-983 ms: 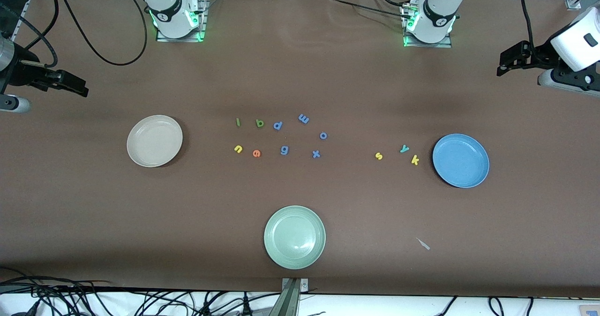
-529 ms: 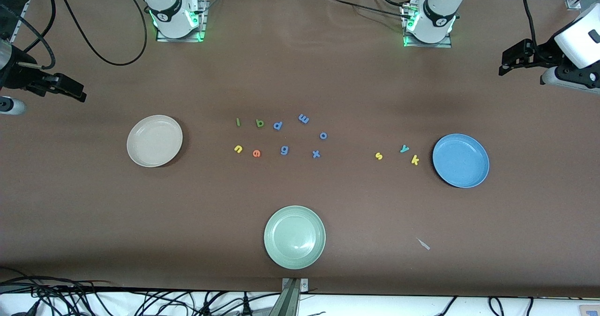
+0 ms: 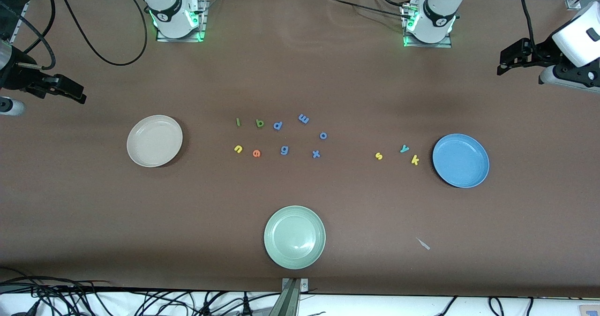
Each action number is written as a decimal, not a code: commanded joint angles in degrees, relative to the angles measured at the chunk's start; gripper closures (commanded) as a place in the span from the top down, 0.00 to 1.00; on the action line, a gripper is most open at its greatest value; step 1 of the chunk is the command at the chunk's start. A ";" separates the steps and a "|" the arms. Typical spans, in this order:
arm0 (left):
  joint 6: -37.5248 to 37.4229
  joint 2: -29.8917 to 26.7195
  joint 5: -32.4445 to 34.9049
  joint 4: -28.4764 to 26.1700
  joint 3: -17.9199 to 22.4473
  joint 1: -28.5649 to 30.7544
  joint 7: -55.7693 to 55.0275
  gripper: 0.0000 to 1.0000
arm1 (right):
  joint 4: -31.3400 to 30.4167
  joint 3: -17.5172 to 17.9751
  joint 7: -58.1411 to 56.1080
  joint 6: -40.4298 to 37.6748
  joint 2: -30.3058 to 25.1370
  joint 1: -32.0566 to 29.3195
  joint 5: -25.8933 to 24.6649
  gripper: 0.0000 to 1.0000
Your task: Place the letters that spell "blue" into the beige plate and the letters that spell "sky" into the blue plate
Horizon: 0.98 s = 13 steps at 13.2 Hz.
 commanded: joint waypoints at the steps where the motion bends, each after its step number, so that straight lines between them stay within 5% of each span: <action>1: -1.29 0.54 0.95 1.56 0.13 -0.28 -0.74 1.00 | -0.12 0.50 -0.16 0.35 -0.19 -0.65 0.86 1.00; 13: -1.38 0.62 0.95 1.47 0.04 -0.46 -0.83 1.00 | -0.30 0.41 -0.16 0.26 -0.27 -0.74 1.65 1.00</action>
